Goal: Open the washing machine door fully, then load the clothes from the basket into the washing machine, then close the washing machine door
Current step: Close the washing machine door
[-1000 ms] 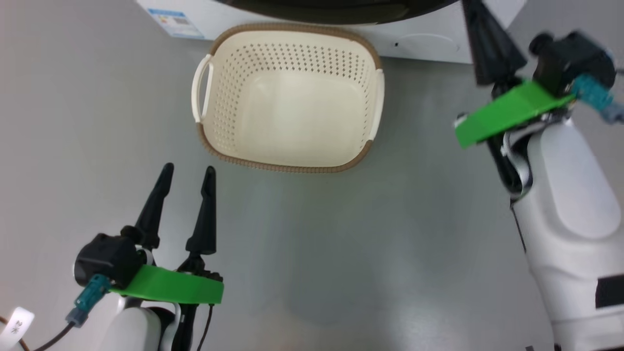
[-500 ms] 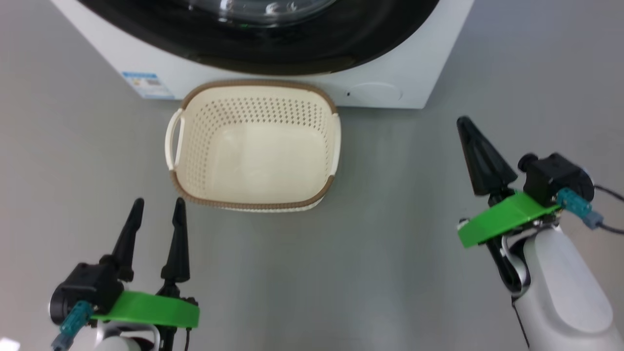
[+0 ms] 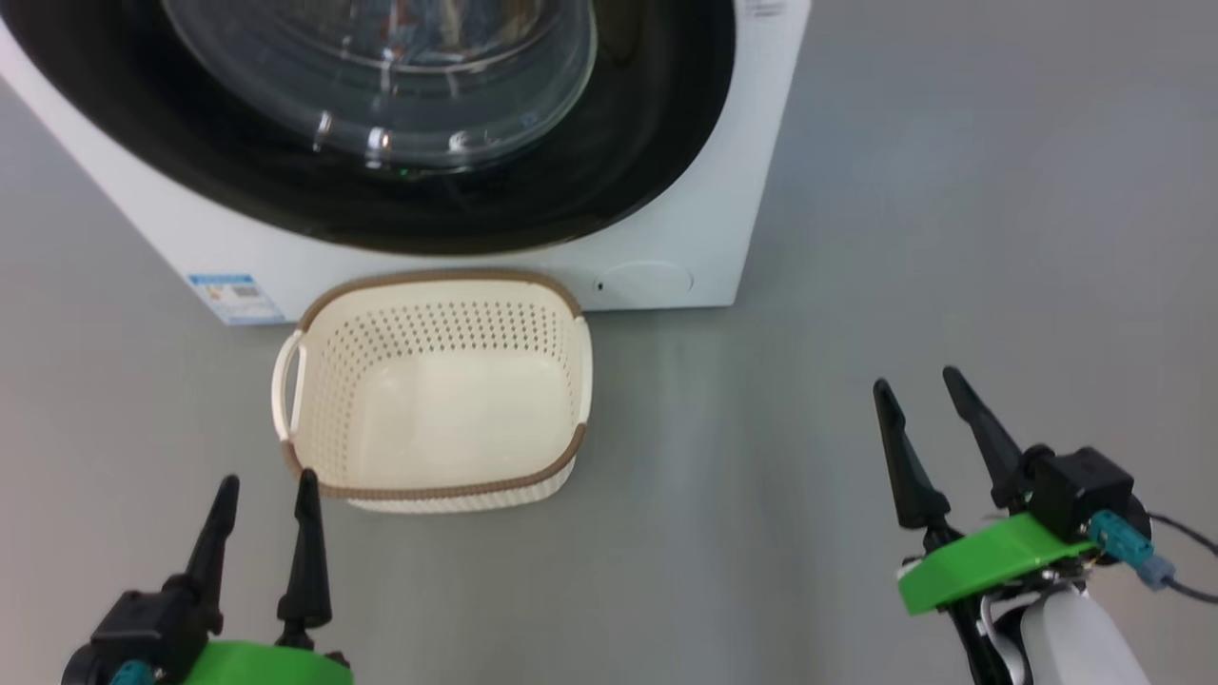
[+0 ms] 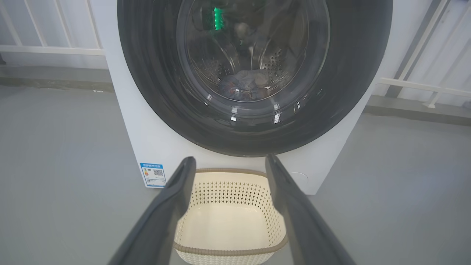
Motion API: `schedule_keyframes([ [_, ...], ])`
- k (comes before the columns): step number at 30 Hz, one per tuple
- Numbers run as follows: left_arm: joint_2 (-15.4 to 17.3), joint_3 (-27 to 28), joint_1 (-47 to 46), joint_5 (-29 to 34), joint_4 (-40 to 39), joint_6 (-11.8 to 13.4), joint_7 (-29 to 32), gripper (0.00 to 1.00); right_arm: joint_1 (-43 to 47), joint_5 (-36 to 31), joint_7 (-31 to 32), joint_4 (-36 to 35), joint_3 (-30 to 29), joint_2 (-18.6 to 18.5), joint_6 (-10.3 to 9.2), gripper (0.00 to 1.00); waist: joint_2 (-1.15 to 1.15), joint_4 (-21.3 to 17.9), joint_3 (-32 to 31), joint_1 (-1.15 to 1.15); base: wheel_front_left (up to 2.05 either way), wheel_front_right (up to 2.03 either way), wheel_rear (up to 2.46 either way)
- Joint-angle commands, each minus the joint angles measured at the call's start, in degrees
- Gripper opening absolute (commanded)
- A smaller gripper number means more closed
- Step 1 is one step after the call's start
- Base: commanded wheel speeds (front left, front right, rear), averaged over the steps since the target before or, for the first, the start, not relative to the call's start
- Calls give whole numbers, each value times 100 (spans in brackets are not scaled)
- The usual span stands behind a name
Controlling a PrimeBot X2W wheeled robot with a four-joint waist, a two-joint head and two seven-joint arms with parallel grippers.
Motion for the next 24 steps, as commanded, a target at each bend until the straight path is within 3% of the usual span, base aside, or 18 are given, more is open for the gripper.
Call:
schedule_keyframes([
  [1,74,219,32,53,-112,35,-36,100,103,3,-26,-165,122,42,-33,100,0,-313,-359,0,0,0,0],
  [24,74,375,738,178,-174,131,-36,100,1046,45,-26,-272,-9,111,-33,100,0,-518,-1132,0,0,0,0],
])
